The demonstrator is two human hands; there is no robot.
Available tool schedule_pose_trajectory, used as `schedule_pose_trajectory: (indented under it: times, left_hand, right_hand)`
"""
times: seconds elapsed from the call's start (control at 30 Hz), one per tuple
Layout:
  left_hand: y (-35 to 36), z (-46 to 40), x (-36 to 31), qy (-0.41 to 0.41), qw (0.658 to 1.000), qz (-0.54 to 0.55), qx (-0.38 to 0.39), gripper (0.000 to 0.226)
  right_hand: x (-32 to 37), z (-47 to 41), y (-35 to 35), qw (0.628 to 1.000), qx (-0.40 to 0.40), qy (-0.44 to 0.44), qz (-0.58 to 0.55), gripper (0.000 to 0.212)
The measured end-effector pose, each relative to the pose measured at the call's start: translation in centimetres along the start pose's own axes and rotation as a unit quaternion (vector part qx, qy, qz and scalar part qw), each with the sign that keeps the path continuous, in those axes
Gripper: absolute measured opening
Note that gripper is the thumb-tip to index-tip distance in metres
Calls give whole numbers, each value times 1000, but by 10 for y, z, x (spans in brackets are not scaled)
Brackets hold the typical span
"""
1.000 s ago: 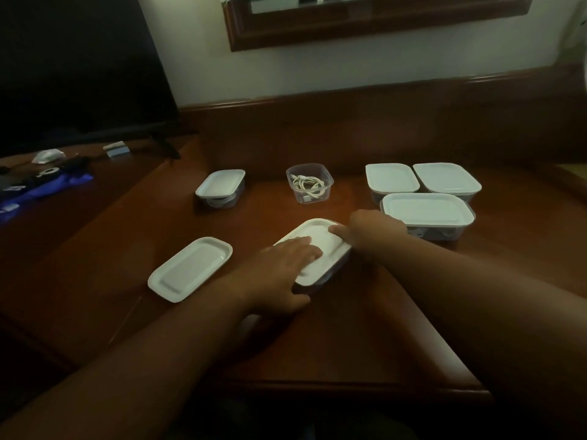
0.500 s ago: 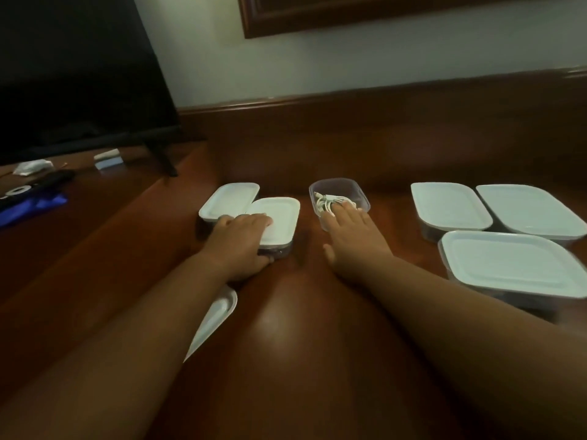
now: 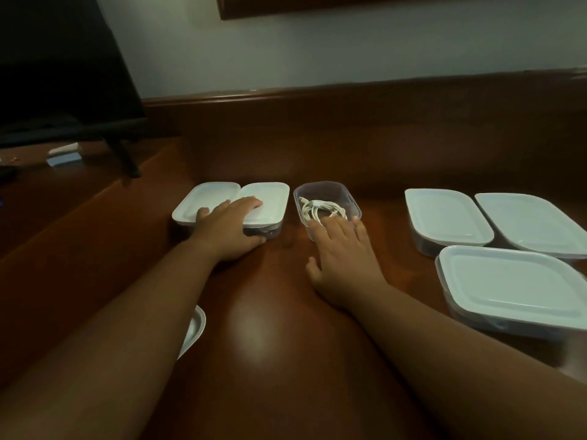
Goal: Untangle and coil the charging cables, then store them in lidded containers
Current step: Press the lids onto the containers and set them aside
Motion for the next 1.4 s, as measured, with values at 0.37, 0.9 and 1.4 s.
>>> schedule_pose_trajectory:
  times: [0.37, 0.9, 1.4]
  left_hand:
    - [-3, 4, -7, -7, 994, -73, 77, 92]
    - [-48, 227, 24, -31, 986, -127, 99, 36]
    - [-112, 301, -76, 102, 990, 34, -94, 14]
  right_hand:
    - [2, 4, -7, 1000, -20, -4, 3, 53]
    - [35, 135, -56, 1000, 16, 14, -2, 46]
    - [48, 239, -89, 979, 77, 50, -180, 54]
Point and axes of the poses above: each hand's wrist, its own z-axis away from the middle knuckle, its own y-axis out of the palm, x = y × z, the point moved 10 cm from there along -z, towards the middle knuckle, and after that the axes turned 2 degrees about -y, right-handed, at the moved point
